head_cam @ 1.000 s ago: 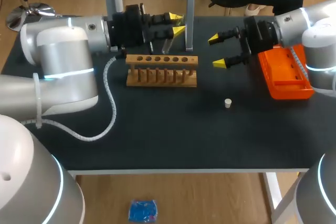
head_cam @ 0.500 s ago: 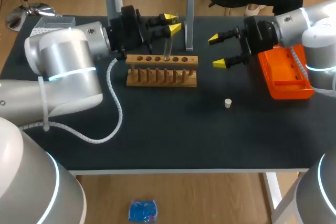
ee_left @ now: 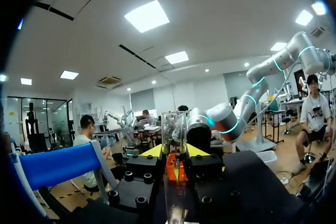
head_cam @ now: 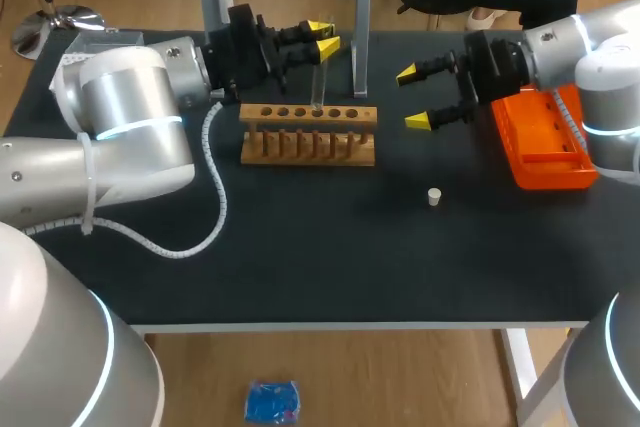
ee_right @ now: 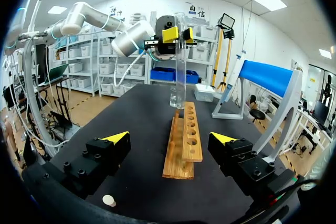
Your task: Invert the test tube, pick up the pipette, mount the tip to pipette, aspirate from beaker and dispense into the tube, eject the tip, return the pipette, and cap with the stopper.
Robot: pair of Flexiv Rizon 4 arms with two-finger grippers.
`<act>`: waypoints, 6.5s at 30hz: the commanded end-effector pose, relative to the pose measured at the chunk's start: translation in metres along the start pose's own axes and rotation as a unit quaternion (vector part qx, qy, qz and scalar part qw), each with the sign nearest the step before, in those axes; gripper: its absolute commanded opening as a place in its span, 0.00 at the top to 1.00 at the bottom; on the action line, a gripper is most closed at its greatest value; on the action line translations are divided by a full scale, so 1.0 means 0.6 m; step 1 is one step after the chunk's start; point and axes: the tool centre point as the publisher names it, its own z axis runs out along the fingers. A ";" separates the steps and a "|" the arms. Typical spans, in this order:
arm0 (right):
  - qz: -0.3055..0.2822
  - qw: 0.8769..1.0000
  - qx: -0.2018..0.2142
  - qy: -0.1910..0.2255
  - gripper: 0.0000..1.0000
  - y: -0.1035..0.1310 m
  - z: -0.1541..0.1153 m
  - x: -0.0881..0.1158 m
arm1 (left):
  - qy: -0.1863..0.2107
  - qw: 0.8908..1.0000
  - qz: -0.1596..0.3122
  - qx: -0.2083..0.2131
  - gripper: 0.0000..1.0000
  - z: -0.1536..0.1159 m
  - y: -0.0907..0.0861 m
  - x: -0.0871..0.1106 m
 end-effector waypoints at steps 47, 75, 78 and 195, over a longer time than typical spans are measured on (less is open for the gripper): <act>0.000 1.000 0.000 0.000 0.00 0.000 -0.001 0.000 | -0.002 0.998 -0.054 0.014 1.00 0.006 0.082 -0.059; 0.000 1.000 0.000 0.000 0.00 0.000 -0.001 0.000 | -0.007 0.998 -0.066 0.015 1.00 0.002 0.118 -0.063; 0.000 1.000 0.000 0.000 0.00 0.000 -0.001 0.000 | -0.008 0.998 -0.067 0.014 1.00 0.002 0.122 -0.063; 0.000 1.000 0.000 0.000 0.00 0.000 -0.001 0.000 | 0.052 0.987 -0.065 -0.134 1.00 -0.016 0.205 -0.057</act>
